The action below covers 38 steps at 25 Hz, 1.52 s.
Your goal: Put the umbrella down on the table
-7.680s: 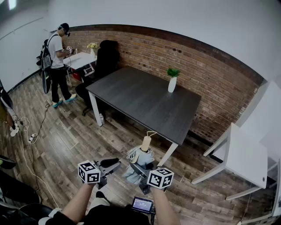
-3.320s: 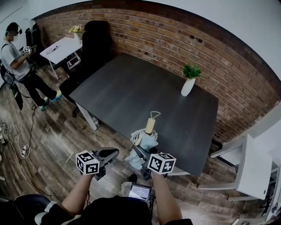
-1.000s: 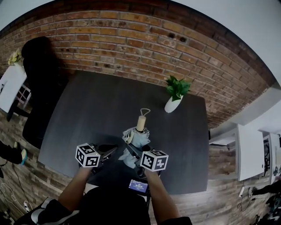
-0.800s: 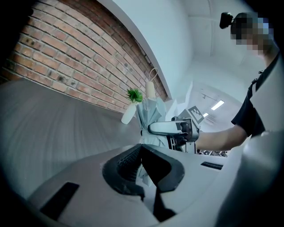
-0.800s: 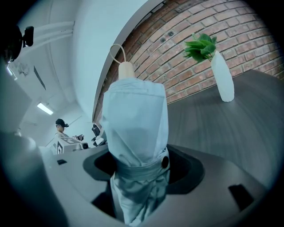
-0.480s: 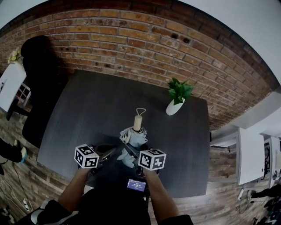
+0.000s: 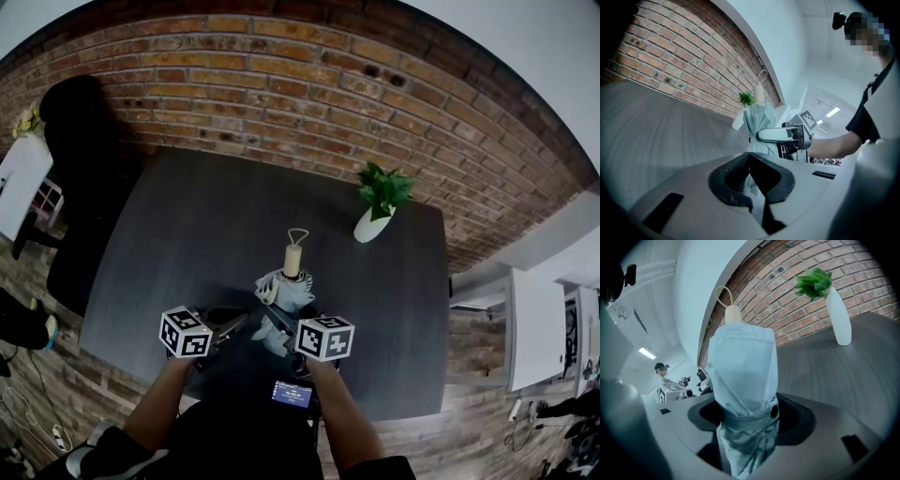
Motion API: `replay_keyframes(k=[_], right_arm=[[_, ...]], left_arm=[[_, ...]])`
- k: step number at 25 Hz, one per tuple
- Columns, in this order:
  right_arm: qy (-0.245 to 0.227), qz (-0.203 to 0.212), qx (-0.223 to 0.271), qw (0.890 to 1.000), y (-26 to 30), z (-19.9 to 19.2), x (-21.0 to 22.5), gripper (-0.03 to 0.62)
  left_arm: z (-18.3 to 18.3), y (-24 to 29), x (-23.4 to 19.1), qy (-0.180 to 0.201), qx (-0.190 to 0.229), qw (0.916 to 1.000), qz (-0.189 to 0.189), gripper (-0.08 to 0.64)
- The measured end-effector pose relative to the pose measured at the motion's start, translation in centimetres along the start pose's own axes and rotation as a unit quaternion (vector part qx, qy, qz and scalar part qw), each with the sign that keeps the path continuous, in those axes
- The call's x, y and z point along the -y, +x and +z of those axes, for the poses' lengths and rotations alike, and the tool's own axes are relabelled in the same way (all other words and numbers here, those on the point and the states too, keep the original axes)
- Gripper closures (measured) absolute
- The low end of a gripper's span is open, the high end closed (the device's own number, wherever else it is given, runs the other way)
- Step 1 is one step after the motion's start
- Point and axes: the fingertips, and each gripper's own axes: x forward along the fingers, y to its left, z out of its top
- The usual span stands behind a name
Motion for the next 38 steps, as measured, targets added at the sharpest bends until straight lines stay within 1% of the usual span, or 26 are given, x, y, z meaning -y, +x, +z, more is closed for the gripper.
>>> replay_keyframes(k=[4,7,11,14,16,21,24,29,33,38], right_arm=[[-0.007,-0.002,-0.015,1.0,0.5,0.1,0.5,0.273],[-0.019,-0.008,-0.03,0.999,1.2,0.5,1.0,0.273],[-0.049,-0.017,-0.062,0.997,2.4,1.4,2.2,0.273],[-0.074,-0.021,-0.088,0.993,3.6,2.4,3.2,0.273],[-0.089,-0.026,-0.104,0.99,4.6,3.2,4.1,0.273],[-0.137,-0.039,-0.155,0.978,8.0,5.5,6.3,0.273],[-0.153,-0.047,-0.191,0.968,10.3,6.3,7.3,0.273],[-0.157,-0.067,-0.238,0.956,13.9,6.0,8.9,0.273],[-0.164,-0.079,-0.269,0.946,15.7,5.3,9.9,0.273],[-0.167,-0.083,-0.286,0.94,17.0,5.0,10.6,0.272]], left_arm=[[0.2,0.4,-0.3,0.001,-0.005,1.0,0.0,0.557],[0.5,0.9,-0.9,0.01,-0.019,0.9998,0.005,0.557],[1.0,1.9,-2.3,0.016,-0.045,0.9988,0.015,0.557],[1.6,2.6,-3.9,0.026,-0.07,0.9968,0.031,0.557],[2.4,3.1,-5.1,0.025,-0.073,0.9962,0.04,0.556],[4.4,3.9,-7.6,0.017,-0.065,0.9964,0.052,0.555],[5.0,4.4,-8.7,0.011,-0.066,0.9962,0.056,0.555],[5.4,5.0,-10.5,0.0,-0.062,0.9963,0.058,0.555],[5.0,5.2,-11.2,-0.015,-0.059,0.9964,0.059,0.555],[4.7,5.8,-12.1,-0.024,-0.055,0.9965,0.059,0.555]])
